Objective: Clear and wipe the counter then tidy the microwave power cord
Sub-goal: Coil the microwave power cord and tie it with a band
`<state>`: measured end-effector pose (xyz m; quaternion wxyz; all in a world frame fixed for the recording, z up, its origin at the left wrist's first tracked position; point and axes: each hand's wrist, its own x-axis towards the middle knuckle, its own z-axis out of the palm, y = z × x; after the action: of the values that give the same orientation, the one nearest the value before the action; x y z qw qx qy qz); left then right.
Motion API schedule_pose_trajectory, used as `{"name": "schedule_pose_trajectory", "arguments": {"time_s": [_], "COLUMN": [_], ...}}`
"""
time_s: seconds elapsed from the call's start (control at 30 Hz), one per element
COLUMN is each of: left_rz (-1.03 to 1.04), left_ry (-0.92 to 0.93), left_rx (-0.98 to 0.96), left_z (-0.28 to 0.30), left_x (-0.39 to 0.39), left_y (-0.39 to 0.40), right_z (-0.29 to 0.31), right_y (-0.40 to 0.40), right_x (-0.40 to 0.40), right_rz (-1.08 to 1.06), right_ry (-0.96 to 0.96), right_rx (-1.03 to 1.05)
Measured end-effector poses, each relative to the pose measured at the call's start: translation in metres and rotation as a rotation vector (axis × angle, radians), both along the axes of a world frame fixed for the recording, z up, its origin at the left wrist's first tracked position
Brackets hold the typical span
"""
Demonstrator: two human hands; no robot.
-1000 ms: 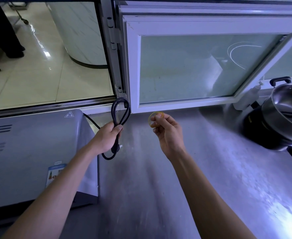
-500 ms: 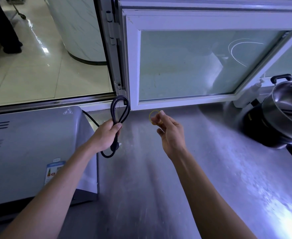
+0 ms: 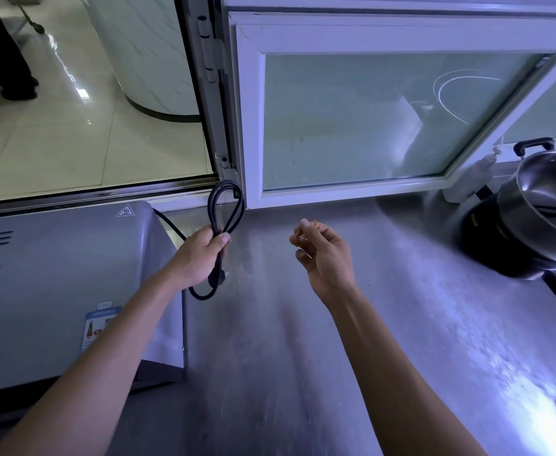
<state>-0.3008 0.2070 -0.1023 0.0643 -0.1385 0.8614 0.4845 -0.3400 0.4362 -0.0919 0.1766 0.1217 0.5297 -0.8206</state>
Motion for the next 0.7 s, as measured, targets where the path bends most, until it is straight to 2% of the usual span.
{"name": "schedule_pose_trajectory", "arguments": {"time_s": [0.43, 0.7], "left_rz": [-0.03, -0.023], "left_ry": [0.0, -0.034], "left_rx": [-0.005, -0.014], "left_z": [-0.0009, 0.0009], "left_x": [0.0008, 0.0004], "left_y": [-0.0026, -0.0013], "right_z": [-0.0072, -0.0025], "right_y": [-0.0011, 0.0001], "right_x": [0.0057, 0.0027], "right_rz": [0.043, 0.14], "right_ry": [-0.075, -0.069], "right_rx": [0.06, -0.145]}}
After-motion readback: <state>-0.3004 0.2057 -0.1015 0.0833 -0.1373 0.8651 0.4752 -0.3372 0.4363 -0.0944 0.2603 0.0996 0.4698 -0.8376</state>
